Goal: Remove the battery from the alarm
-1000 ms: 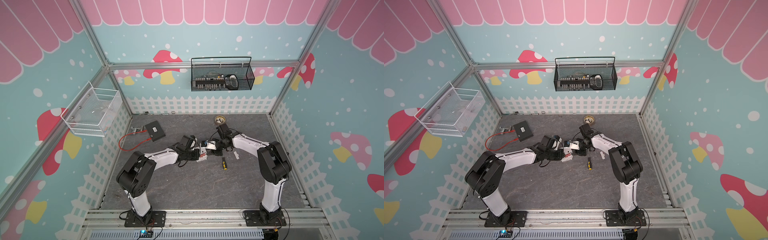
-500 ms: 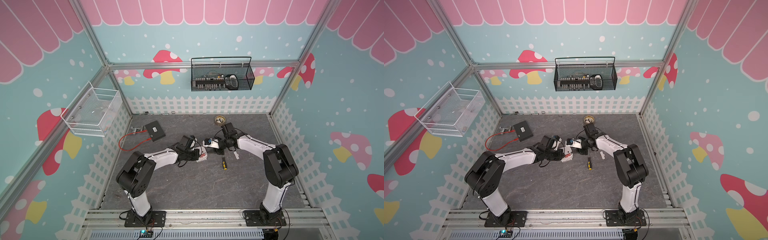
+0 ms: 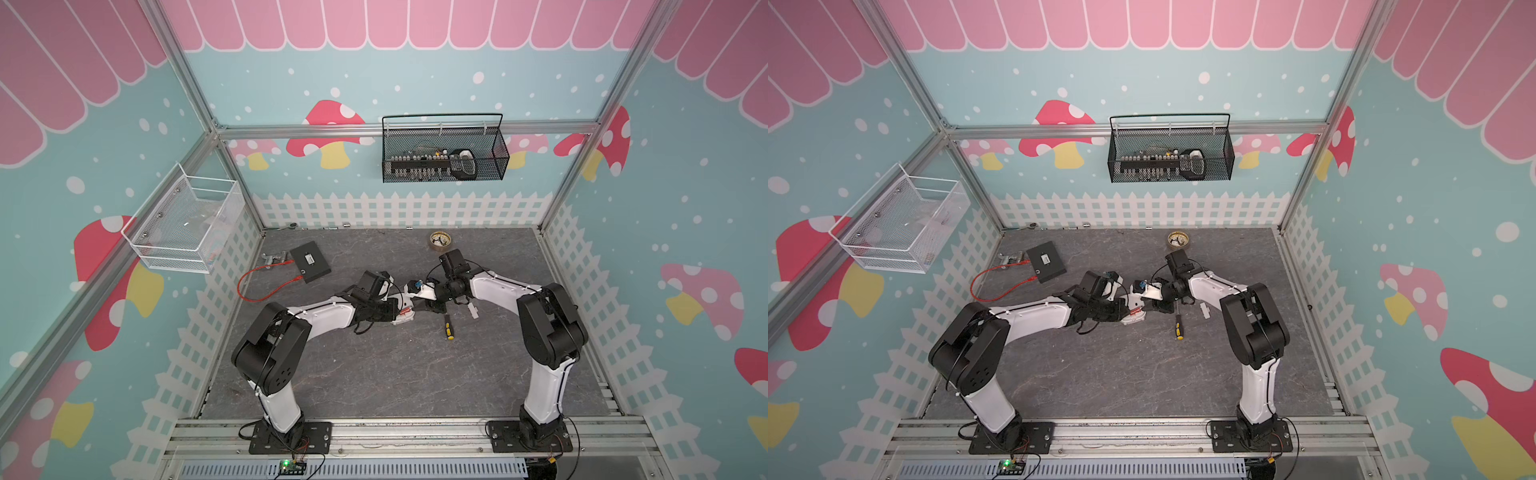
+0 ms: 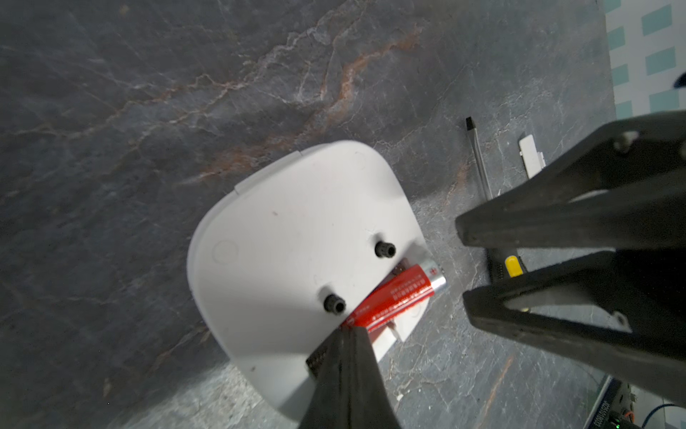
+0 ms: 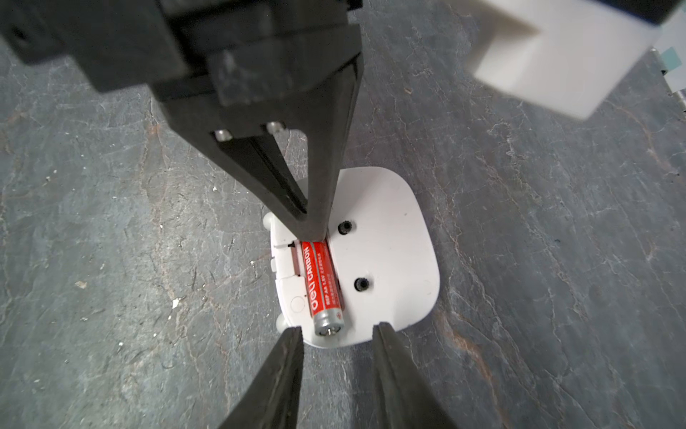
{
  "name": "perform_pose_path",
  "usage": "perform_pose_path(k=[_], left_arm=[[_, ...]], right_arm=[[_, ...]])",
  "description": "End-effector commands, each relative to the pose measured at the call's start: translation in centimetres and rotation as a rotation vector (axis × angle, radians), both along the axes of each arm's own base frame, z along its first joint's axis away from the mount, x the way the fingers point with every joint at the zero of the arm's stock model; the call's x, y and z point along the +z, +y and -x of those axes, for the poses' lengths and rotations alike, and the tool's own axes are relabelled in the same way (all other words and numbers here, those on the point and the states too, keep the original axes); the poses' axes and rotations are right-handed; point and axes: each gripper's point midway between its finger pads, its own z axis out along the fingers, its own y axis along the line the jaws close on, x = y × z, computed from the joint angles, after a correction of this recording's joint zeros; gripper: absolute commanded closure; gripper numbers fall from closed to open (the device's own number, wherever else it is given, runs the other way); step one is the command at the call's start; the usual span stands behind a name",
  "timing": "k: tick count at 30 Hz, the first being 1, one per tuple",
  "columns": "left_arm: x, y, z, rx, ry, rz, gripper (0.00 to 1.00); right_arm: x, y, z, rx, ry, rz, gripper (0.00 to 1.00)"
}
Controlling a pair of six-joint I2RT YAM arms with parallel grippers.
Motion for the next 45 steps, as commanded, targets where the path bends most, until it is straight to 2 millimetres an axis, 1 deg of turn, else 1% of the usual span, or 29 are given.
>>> perform_pose_path(k=[1,4,11,19,27,39,45], left_arm=[[-0.7,0.5,1.1,-0.01,0.034,-0.009,1.0],[-0.8,0.5,1.1,-0.011,0.036,-0.009,1.0],[-0.7,0.5,1.1,-0.012,0.036,-0.006,1.0],[-0.7,0.5,1.1,-0.013,0.036,-0.005,1.0],[-0.7,0.5,1.1,-0.012,0.033,-0.004,1.0],[-0.7,0.5,1.1,-0.014,0.033,-0.004,1.0],[-0.7,0.4,1.1,-0.016,0.033,-0.003,1.0]], right_arm=[[-1.2,0.3,1.0,0.031,0.042,-0.004,0.63],[-1.0,0.5,0.9,0.034,0.037,-0.017,0.63],[-1.8,0.8,1.0,0.038,0.051,0.006,0.63],[-2.1,0.9,1.0,0.037,0.058,0.02,0.65],[-2.6,1.3,0.8,0.039,0.069,0.041,0.71],[-1.7,1.4,0.7,0.023,0.064,0.034,0.79],[-1.9,1.3,0.8,0.016,0.071,0.044,0.82]])
